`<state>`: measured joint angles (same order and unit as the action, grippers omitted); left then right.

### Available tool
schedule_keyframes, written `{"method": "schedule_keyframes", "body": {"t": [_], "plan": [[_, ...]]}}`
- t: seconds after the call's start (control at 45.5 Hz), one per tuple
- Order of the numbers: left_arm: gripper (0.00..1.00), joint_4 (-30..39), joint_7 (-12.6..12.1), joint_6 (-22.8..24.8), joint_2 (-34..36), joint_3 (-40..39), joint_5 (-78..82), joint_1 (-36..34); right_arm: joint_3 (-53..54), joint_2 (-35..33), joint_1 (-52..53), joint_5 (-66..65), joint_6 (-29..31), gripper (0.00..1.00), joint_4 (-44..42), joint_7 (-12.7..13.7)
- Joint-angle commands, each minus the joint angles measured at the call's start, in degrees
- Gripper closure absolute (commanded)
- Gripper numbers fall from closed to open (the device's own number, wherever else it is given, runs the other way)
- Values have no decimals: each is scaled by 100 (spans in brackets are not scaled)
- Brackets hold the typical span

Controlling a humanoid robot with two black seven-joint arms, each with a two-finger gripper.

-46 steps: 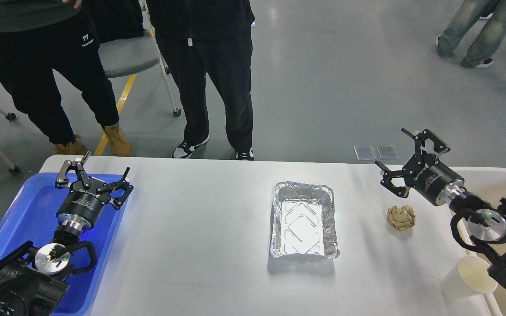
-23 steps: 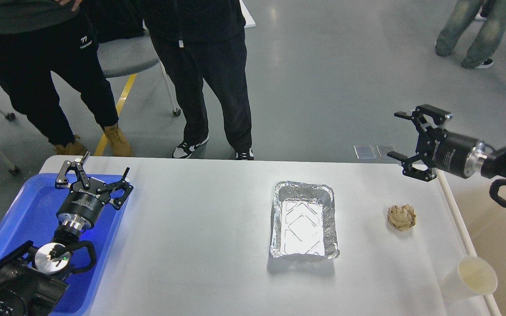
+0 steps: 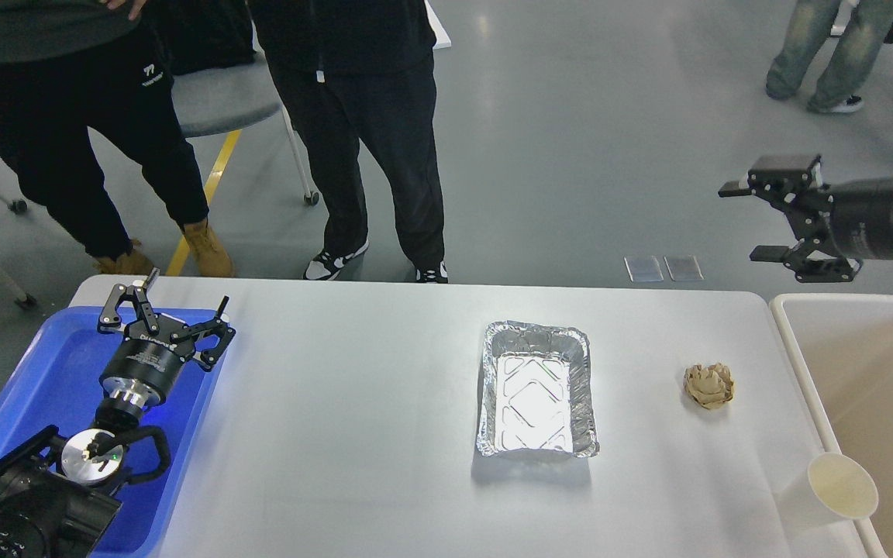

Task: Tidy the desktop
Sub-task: 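Lower the right gripper toward the small white paper cup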

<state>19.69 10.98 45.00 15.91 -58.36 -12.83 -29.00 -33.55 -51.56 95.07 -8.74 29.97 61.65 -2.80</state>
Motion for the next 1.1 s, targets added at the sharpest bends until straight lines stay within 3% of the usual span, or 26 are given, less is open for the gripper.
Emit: {"method": "schedule_keyframes", "body": {"t": [0.0,0.198,0.44,0.571,0.791,1.077], "plan": [[0,0,0,0,0,0,0,0,-2637,-4,2418,-752,545,0,681,-19],[0,0,-9,0,0,0,0,0,-4131,497,3798,-1823,703,0,1463,-63],[0,0,-9,0,0,0,9,0,-5231,857,4906,-3414,1124,0,2210,-493],[0,0,-9,0,0,0,9,0,-5398,893,5275,-3880,1503,0,2413,-511],[0,0,0,0,0,0,0,0,-5416,893,5636,-4224,1503,0,2510,-722],[0,0,0,0,0,0,-9,0,-5398,761,5250,-4364,1503,0,2686,-757]]}}
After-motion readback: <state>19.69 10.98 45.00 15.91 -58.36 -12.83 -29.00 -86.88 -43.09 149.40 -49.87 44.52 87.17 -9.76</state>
